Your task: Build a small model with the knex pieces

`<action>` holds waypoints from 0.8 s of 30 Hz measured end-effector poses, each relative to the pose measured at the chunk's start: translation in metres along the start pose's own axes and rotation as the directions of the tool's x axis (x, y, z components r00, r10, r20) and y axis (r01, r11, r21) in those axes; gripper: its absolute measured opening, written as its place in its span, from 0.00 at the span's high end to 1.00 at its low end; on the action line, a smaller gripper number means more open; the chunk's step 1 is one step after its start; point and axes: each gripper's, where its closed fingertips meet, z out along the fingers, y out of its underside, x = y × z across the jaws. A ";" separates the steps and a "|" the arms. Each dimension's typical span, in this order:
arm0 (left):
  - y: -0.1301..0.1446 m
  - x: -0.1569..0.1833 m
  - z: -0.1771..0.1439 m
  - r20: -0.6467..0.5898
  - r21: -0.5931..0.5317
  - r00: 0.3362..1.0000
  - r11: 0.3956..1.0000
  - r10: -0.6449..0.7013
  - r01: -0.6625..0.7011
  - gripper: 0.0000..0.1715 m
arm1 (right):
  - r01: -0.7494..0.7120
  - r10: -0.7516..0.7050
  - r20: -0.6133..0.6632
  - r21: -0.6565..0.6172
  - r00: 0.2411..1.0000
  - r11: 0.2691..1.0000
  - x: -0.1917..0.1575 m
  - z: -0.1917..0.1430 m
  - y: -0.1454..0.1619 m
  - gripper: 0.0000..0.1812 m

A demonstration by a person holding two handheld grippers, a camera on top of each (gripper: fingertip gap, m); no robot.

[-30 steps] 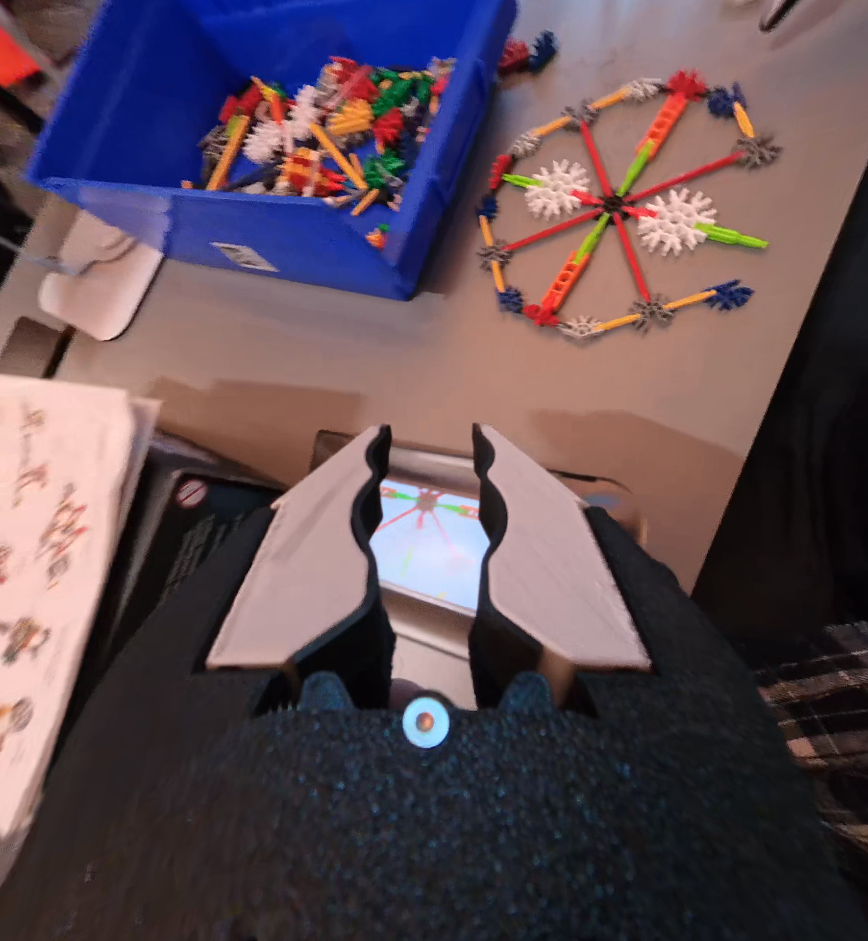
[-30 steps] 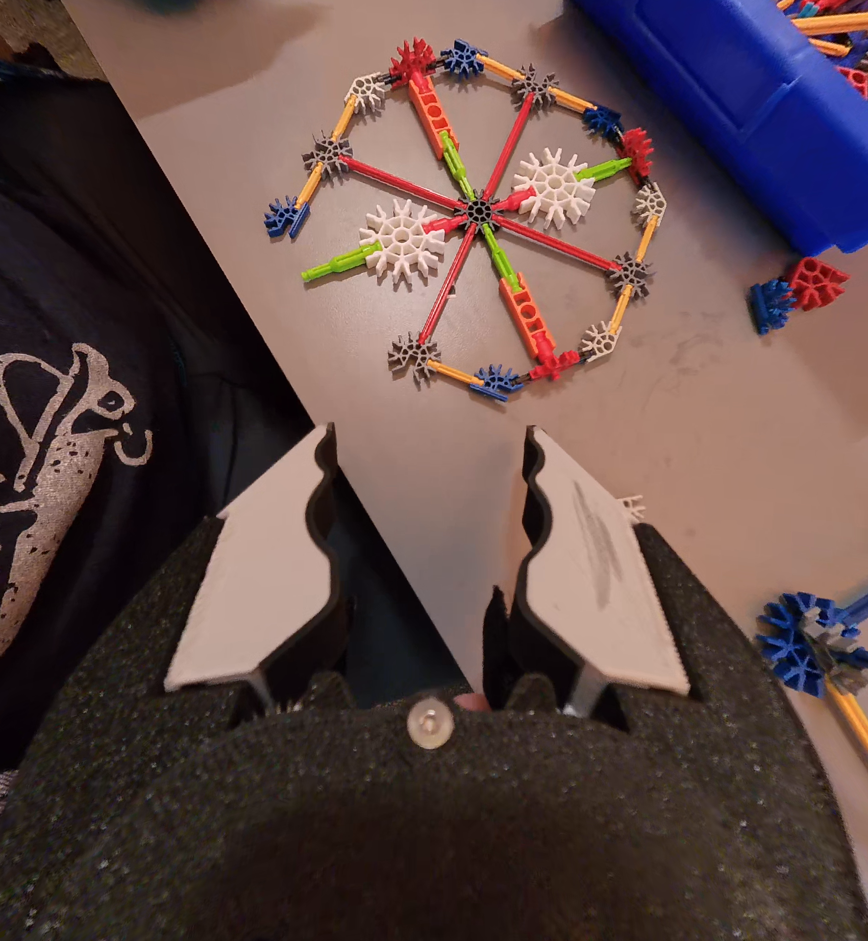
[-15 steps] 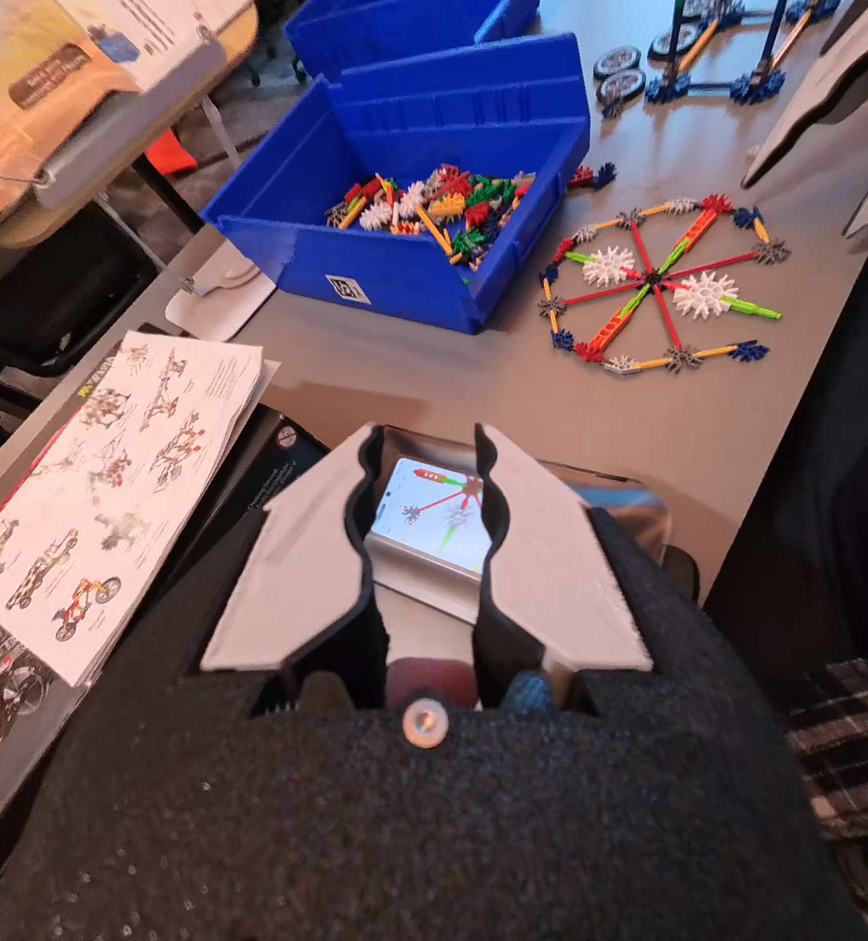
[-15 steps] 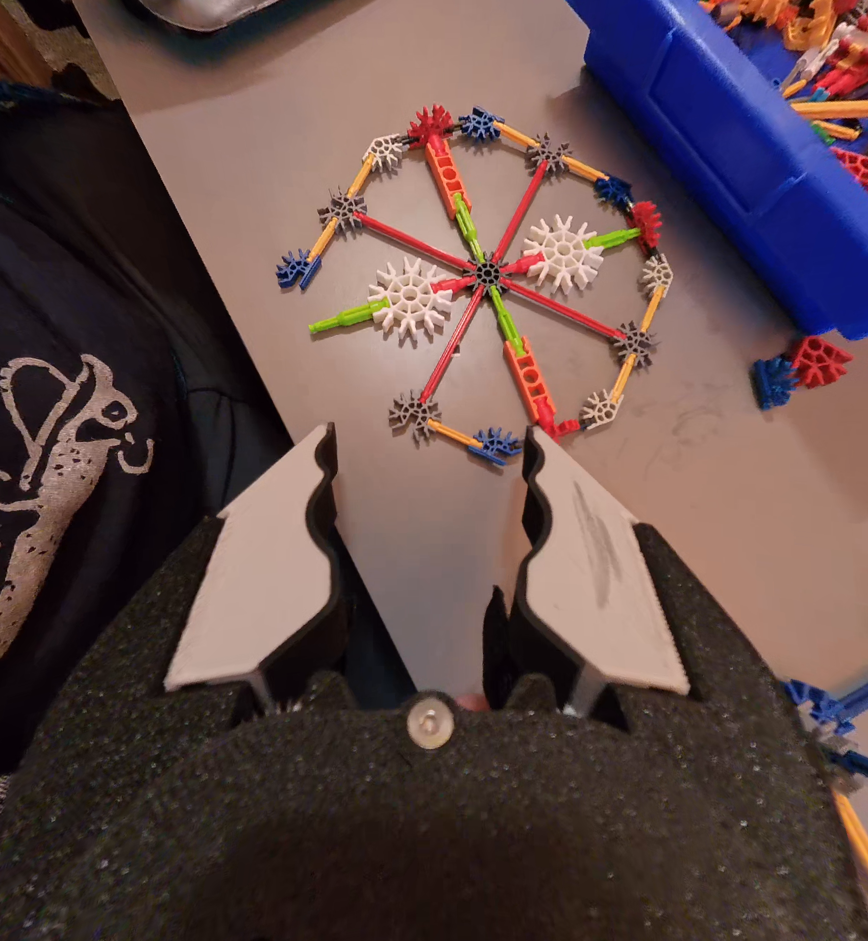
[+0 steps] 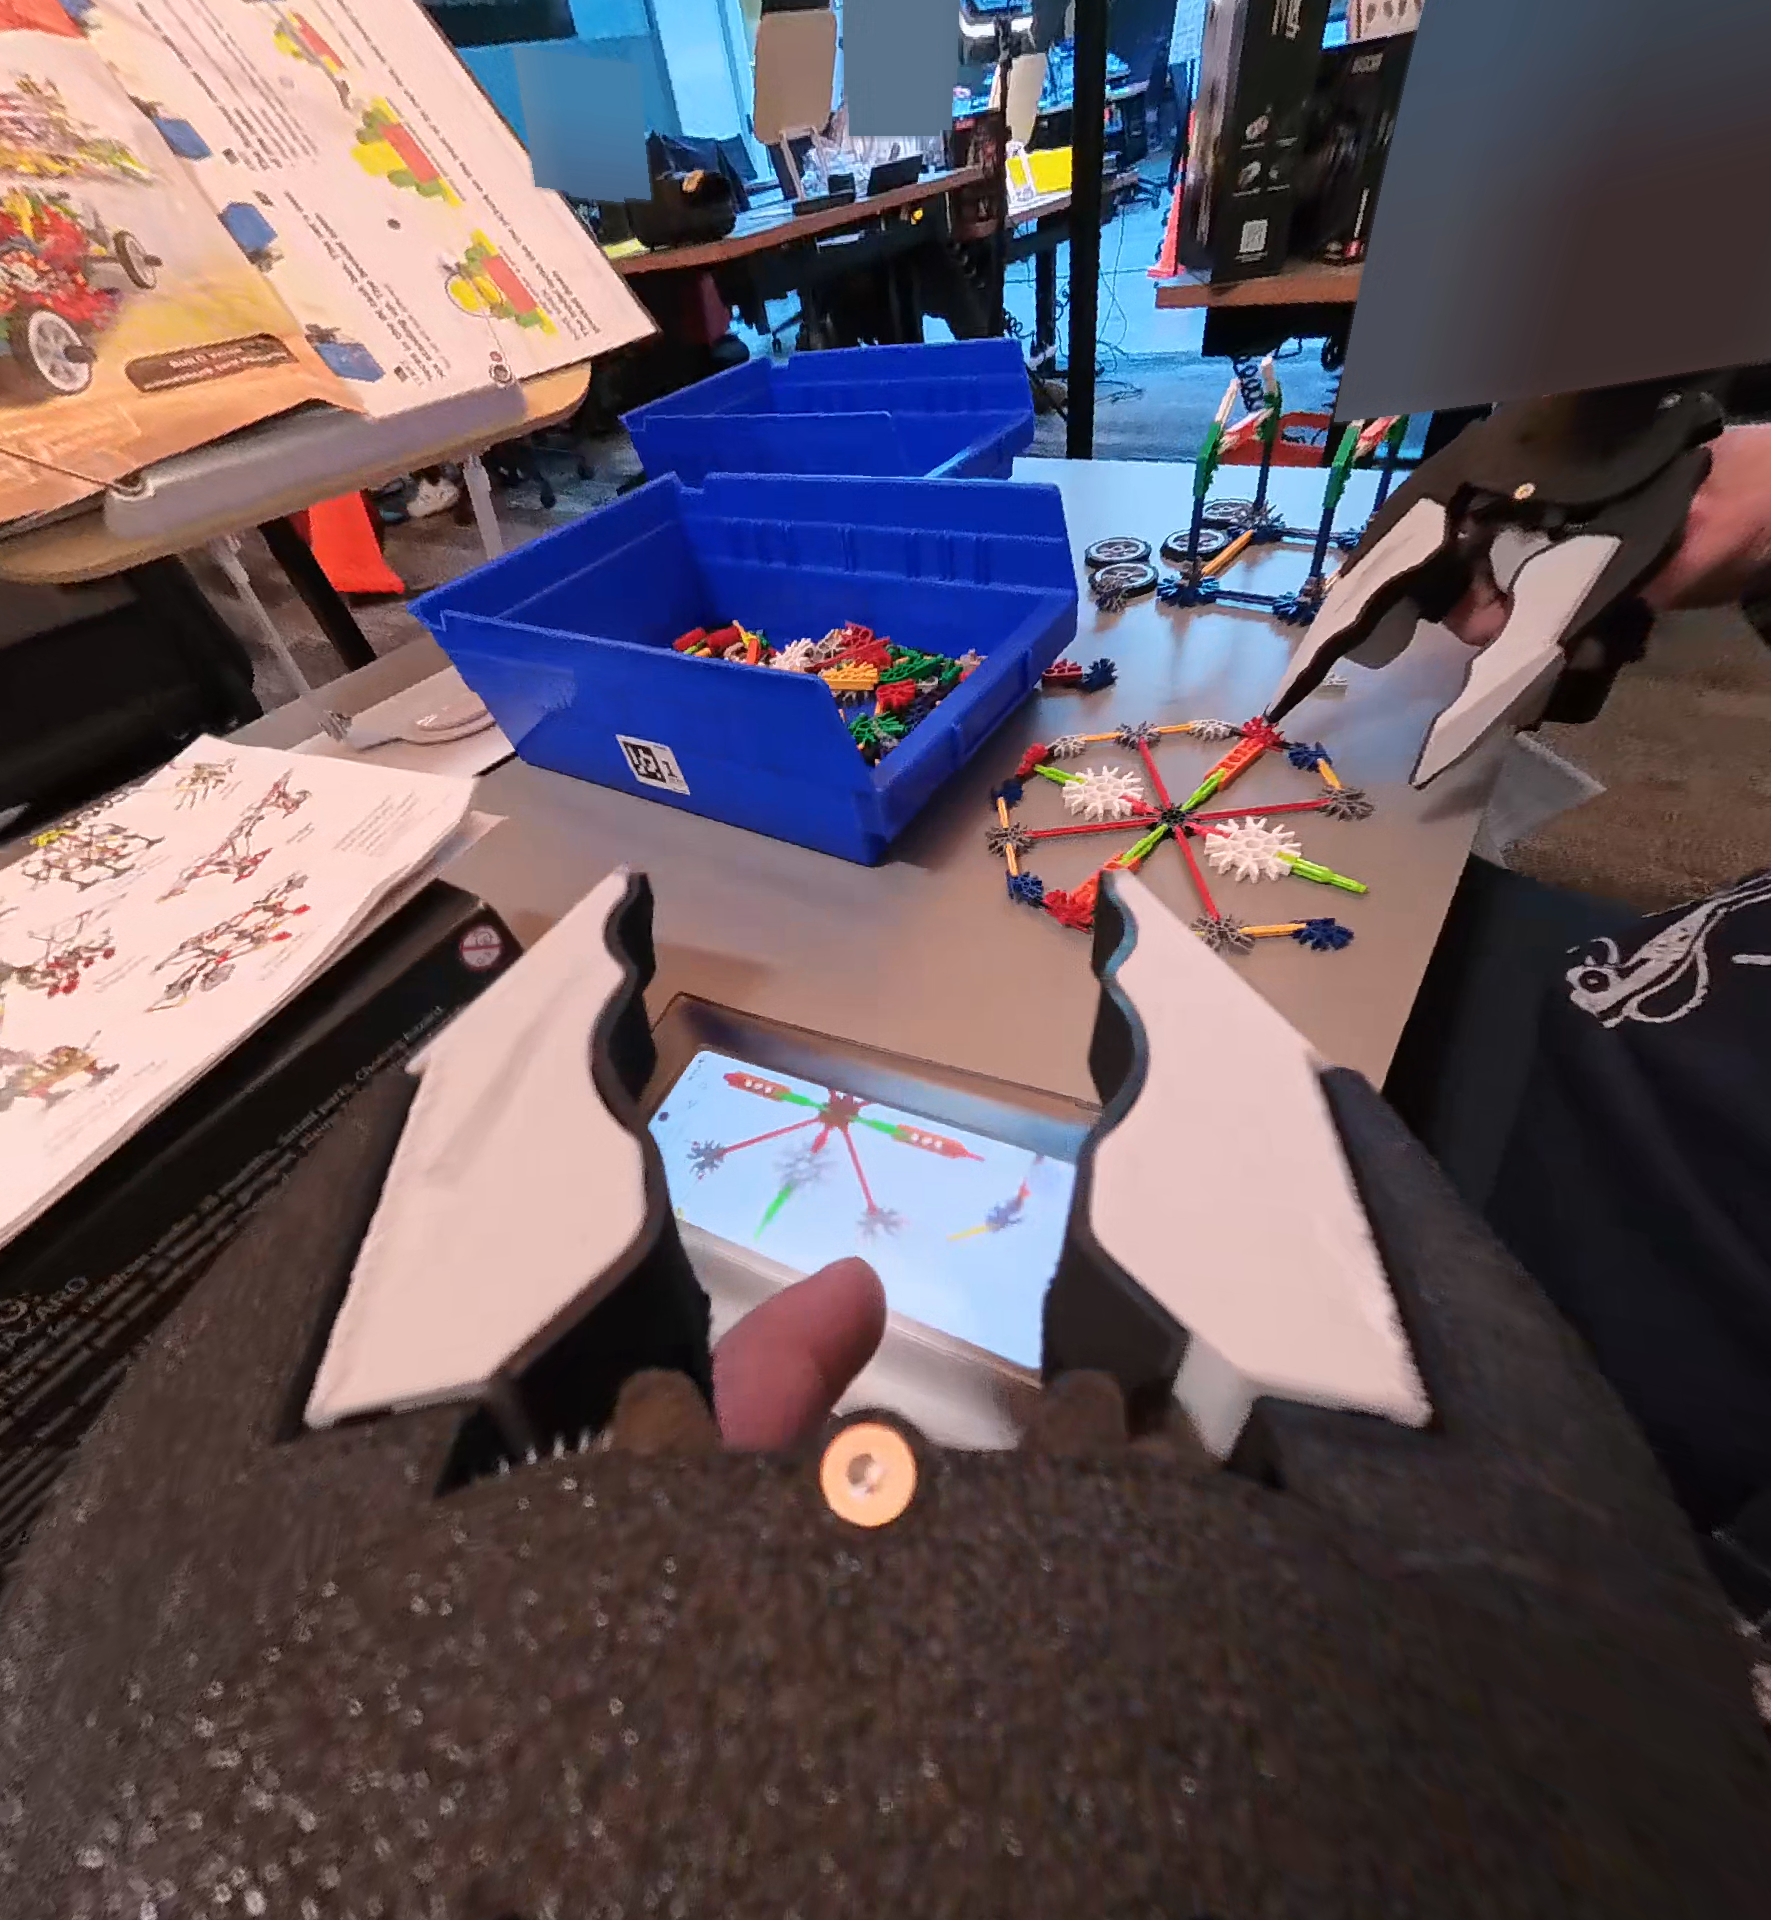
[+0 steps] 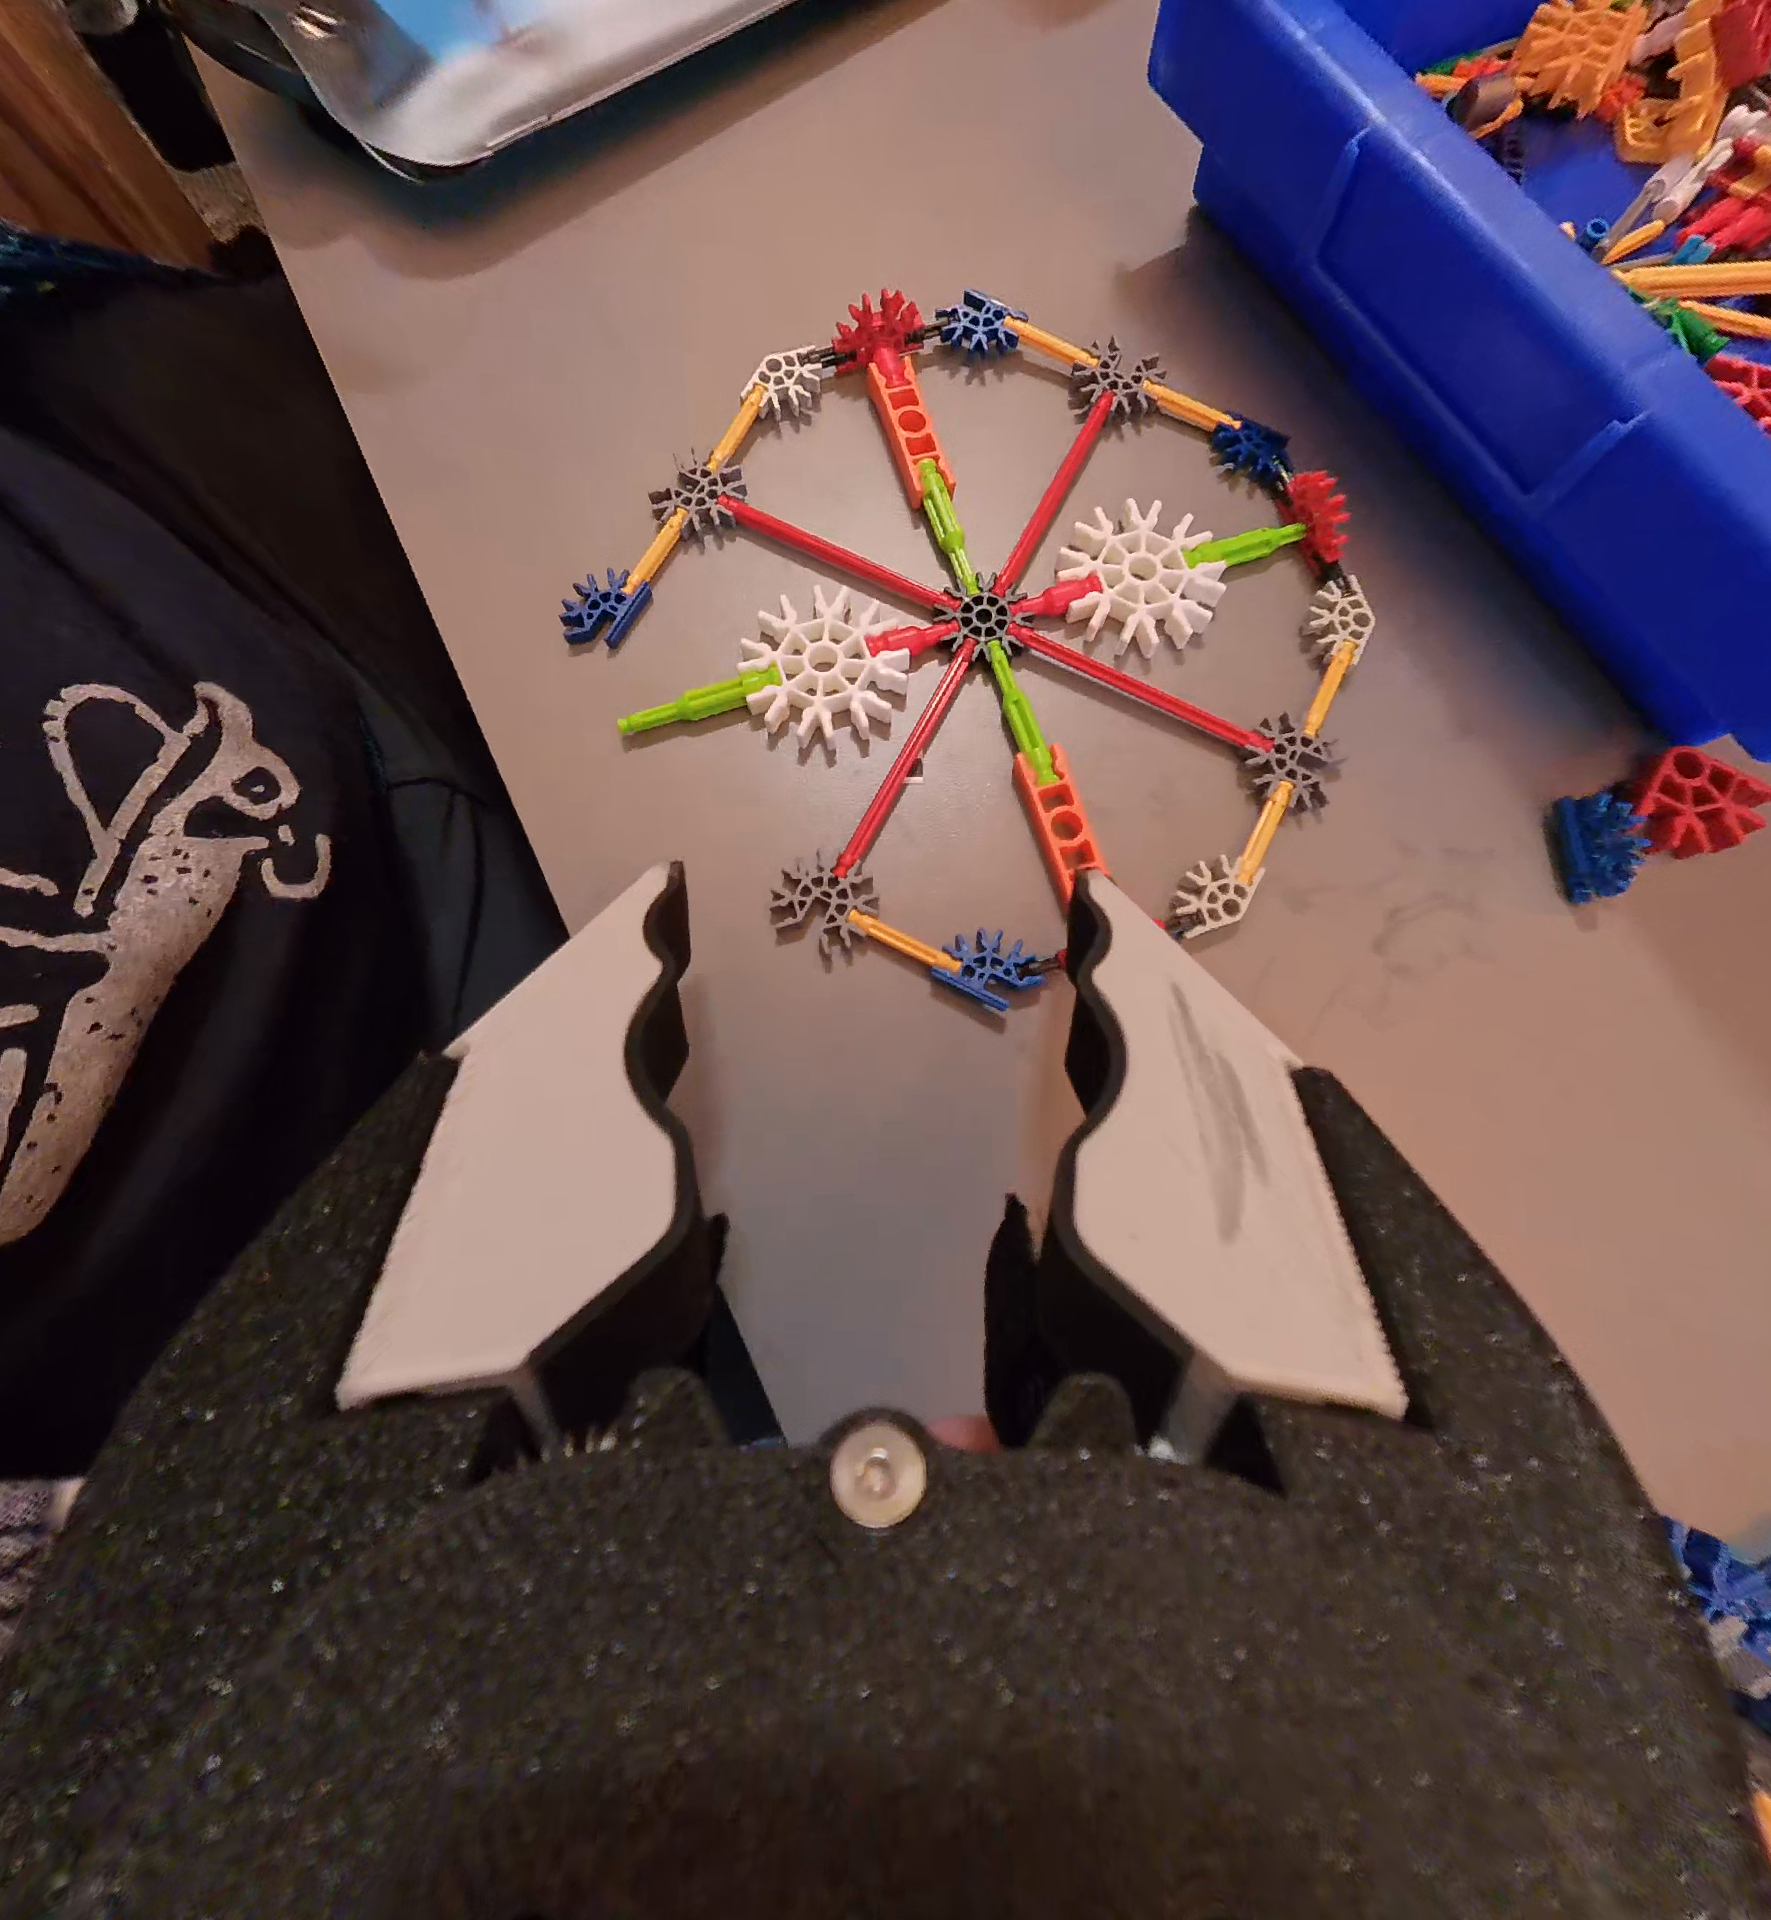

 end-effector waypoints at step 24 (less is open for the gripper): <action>0.016 -0.002 0.001 0.017 -0.015 1.000 1.000 -0.023 0.023 0.47 | -0.008 0.008 -0.003 0.000 1.000 1.000 0.009 -0.007 0.016 0.61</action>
